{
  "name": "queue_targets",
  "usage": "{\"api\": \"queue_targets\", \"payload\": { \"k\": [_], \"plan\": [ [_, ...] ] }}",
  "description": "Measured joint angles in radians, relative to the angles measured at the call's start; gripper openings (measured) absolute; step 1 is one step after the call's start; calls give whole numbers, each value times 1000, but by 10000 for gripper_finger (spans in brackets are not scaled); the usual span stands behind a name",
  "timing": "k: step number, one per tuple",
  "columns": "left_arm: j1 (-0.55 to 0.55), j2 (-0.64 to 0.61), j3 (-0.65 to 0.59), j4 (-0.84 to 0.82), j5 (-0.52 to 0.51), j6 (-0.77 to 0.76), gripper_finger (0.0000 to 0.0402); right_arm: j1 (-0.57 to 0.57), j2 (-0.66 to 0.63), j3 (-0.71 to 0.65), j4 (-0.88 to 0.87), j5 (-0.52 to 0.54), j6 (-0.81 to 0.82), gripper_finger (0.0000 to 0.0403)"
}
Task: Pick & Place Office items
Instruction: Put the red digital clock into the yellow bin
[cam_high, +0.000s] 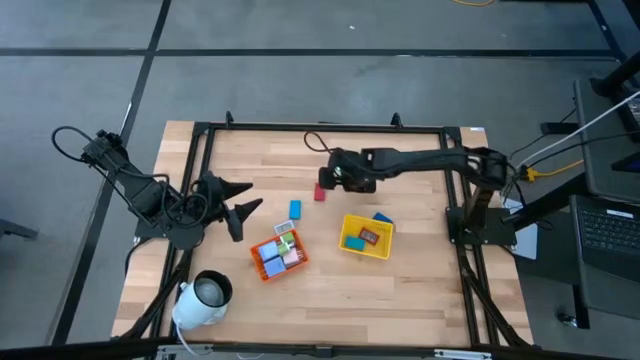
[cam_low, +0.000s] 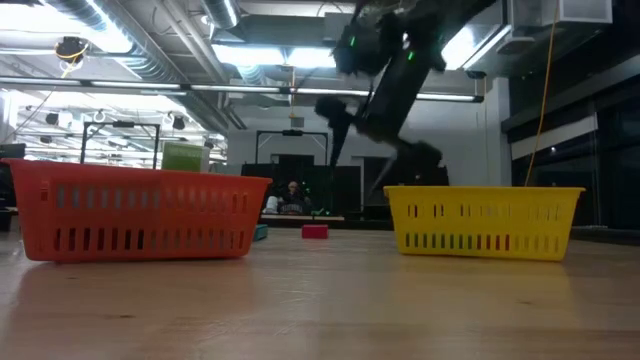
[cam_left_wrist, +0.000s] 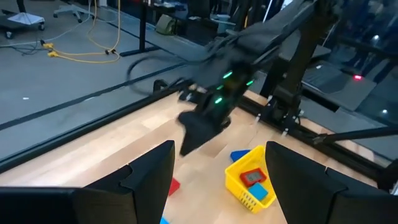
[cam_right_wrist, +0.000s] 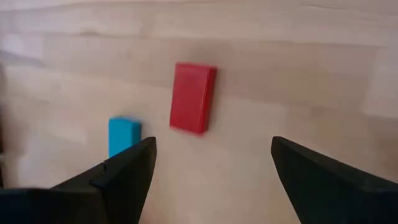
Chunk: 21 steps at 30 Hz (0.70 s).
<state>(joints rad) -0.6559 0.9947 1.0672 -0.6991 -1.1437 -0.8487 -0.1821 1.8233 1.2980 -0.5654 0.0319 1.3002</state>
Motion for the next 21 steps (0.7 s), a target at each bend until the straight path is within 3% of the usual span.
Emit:
{"api": "queue_targets", "payload": {
  "k": [5, 10, 15, 18, 21],
  "plan": [
    [1, 0, 0, 23, -17, 21, 246, -22, 91, 1, 93, -72, 3, 322],
    [1, -2, 0, 31, -17, 21, 246, -22, 176, 89, 63, -102, -48, 322],
    [1, -13, 0, 34, -17, 23, 246, -35, 293, 294, -165, -144, -170, 322],
    [1, -23, 0, 34, -17, 25, 246, -38, 356, 440, -332, -117, -236, 322],
    [1, -35, 0, 34, -16, 40, 246, -39, 406, 549, -386, -96, -236, 322]
  ]
}}
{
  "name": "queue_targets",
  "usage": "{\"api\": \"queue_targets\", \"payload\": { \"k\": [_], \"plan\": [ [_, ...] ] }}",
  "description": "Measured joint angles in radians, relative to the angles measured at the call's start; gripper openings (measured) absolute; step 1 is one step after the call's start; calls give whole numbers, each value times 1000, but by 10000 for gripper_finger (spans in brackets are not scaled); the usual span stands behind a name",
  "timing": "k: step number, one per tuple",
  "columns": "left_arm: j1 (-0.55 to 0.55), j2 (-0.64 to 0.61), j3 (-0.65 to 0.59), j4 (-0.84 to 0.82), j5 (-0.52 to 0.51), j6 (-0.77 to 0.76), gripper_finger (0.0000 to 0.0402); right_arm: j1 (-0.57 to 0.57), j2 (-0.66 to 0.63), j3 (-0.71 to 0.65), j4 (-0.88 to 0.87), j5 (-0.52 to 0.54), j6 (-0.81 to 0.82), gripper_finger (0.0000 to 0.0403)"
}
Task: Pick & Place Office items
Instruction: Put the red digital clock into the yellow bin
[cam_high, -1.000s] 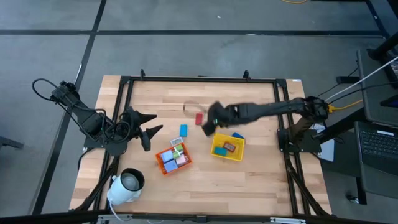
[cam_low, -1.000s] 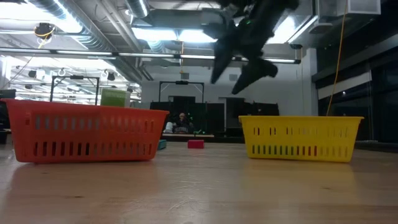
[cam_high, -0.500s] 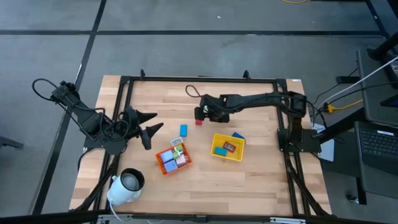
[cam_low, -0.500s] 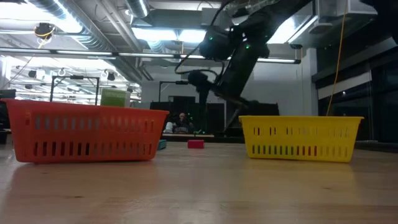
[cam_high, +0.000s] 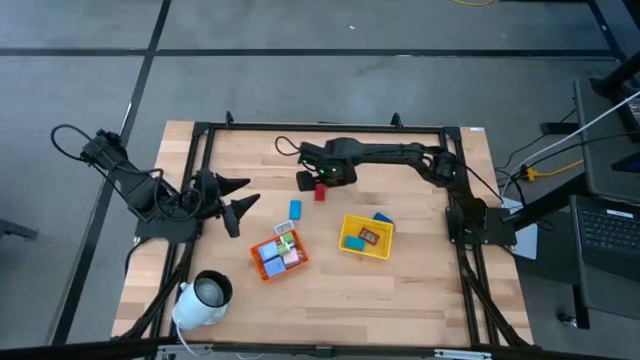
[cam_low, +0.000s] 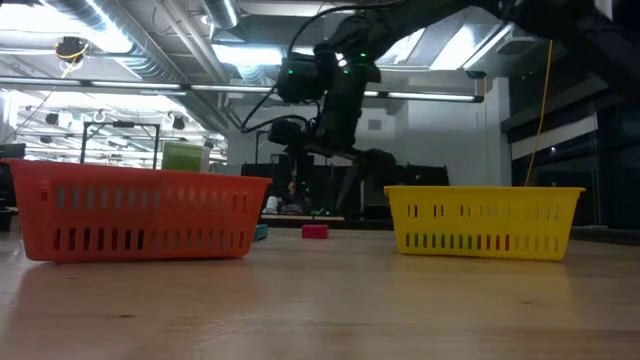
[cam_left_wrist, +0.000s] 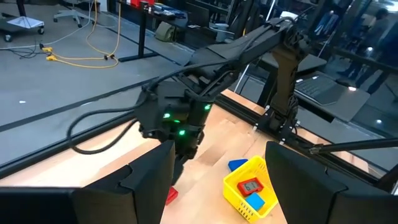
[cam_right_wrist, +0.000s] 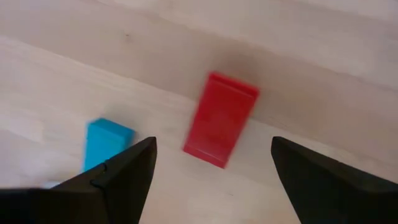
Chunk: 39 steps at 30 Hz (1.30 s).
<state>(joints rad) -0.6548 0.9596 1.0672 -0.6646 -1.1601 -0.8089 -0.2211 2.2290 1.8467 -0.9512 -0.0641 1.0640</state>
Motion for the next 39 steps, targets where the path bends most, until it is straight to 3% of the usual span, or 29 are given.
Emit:
{"api": "queue_targets", "payload": {
  "k": [5, 26, 31, 39],
  "plan": [
    [0, -18, 0, 5, 0, 15, 246, 3, 55, 70, -21, 15, 11, 322],
    [0, -55, 0, 17, 2, 90, 246, -27, 122, 58, -56, -17, 100, 318],
    [0, -55, 0, 17, 2, 90, 246, -32, 122, 58, -65, -12, 100, 282],
    [0, -55, 0, 19, 2, 82, 246, -34, 123, 57, -84, 4, 72, 182]
  ]
}}
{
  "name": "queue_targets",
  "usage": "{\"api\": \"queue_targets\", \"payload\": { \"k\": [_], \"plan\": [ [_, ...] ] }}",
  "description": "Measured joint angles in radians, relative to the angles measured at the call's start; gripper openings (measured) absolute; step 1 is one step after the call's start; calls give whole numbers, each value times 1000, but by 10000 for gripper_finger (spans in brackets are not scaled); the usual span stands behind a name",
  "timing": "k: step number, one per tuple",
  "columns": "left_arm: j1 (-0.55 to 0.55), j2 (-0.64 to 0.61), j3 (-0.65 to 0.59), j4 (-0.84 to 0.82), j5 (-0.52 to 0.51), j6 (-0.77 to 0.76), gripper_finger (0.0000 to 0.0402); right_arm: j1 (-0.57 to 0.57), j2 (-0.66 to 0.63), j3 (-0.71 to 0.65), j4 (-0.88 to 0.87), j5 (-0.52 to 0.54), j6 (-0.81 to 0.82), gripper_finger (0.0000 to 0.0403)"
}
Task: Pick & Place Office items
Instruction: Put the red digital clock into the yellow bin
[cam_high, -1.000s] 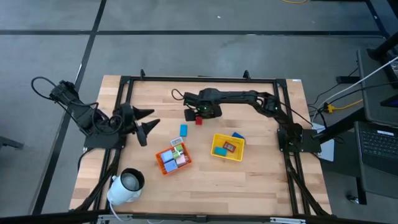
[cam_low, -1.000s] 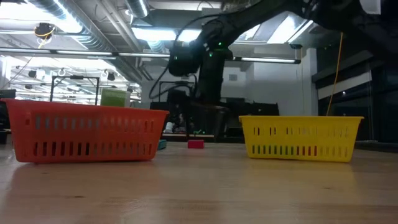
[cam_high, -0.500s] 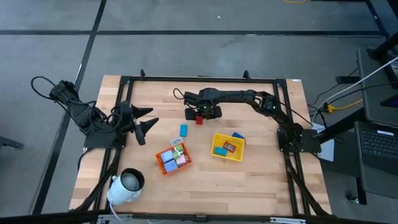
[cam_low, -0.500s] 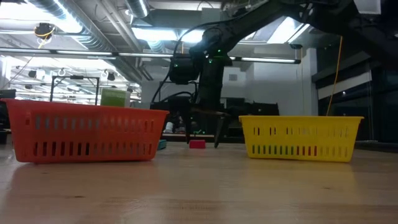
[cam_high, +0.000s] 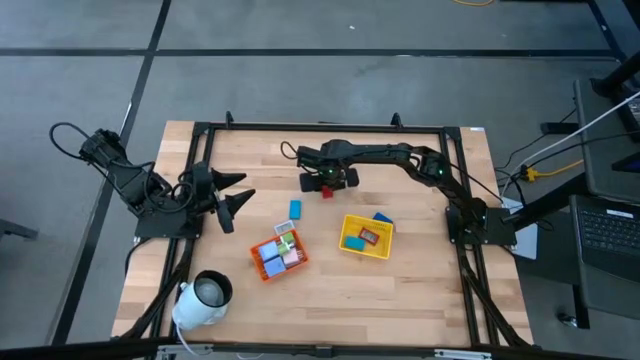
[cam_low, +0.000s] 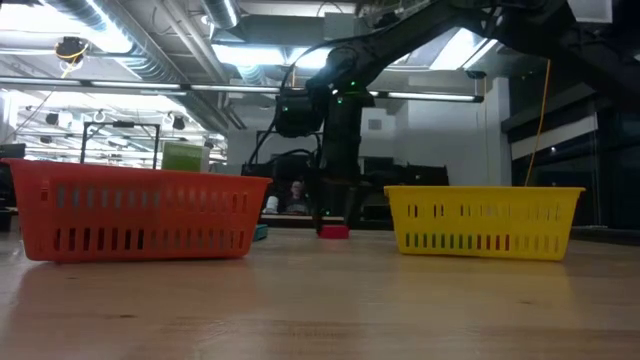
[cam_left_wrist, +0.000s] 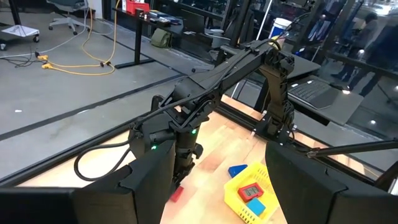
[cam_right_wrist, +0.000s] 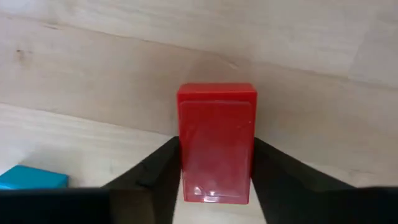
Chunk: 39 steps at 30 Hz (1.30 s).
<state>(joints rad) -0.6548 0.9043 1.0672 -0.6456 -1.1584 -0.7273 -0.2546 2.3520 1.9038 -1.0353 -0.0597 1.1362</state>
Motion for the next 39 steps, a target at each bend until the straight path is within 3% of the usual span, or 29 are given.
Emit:
{"api": "queue_targets", "payload": {
  "k": [3, 8, 17, 25, 31, 39],
  "plan": [
    [0, 0, 0, 0, 0, -4, 246, 0, -2, 0, -3, 8, -47, 150],
    [0, 0, 0, 0, 0, -11, 246, 27, -46, -2, -31, 50, -122, 151],
    [0, 10, 0, 0, 37, -29, 246, 218, -263, -2, -416, 317, -203, 168],
    [0, 13, 0, 0, 34, -40, 246, 444, -433, -122, -373, 241, -61, 164],
    [0, 15, 0, 35, 59, -45, 246, 472, -467, -335, -224, 135, 55, 173],
    [-6, 42, 0, 102, 86, -20, 246, 466, -481, -370, -160, 166, 24, 209]
  ]
}}
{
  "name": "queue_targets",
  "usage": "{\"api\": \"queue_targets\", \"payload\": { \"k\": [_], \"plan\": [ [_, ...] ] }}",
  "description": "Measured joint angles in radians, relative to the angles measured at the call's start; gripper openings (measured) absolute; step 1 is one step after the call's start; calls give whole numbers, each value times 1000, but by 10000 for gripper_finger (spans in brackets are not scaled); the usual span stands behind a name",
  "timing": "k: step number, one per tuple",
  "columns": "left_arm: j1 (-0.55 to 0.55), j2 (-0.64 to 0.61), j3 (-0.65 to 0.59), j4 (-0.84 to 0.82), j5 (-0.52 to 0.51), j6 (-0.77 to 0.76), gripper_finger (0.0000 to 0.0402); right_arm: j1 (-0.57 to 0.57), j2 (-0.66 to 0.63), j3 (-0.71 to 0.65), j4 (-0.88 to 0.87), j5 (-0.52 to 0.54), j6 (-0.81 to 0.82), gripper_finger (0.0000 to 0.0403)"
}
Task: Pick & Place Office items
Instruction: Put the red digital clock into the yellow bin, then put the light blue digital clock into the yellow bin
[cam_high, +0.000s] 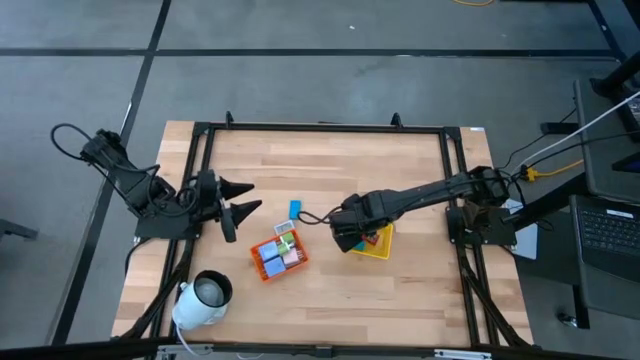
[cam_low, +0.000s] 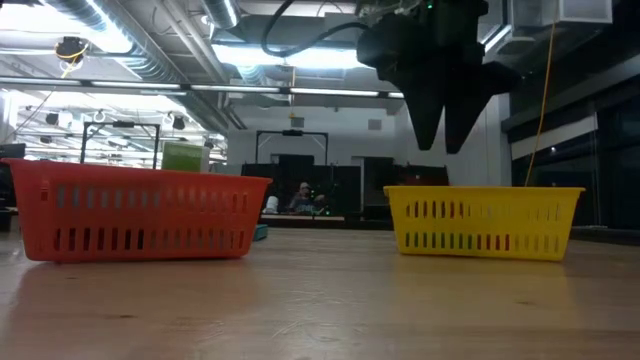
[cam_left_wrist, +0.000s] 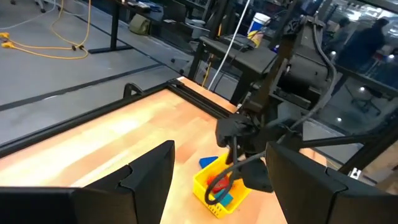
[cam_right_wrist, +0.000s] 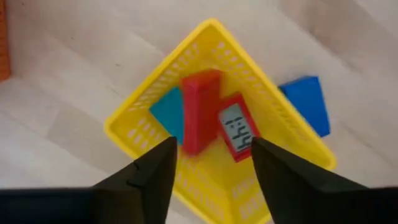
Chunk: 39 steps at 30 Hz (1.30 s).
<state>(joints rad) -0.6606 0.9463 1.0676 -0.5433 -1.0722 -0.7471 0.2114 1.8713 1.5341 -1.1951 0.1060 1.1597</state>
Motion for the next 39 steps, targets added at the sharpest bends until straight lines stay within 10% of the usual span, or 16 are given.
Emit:
{"api": "queue_targets", "payload": {
  "k": [12, 24, 34, 39],
  "plan": [
    [-19, 16, 0, 11, -26, -13, 246, -40, -25, 0, 35, 115, -173, 261],
    [-25, 16, 0, 56, -28, -16, 246, -214, -23, 9, 525, -130, -572, 239],
    [-33, 16, 0, 55, -34, -20, 246, -220, -10, 10, 676, -132, -1651, 240],
    [-51, 16, 0, 55, -34, -20, 246, -267, 64, 34, 790, -56, -1890, 240]
  ]
}}
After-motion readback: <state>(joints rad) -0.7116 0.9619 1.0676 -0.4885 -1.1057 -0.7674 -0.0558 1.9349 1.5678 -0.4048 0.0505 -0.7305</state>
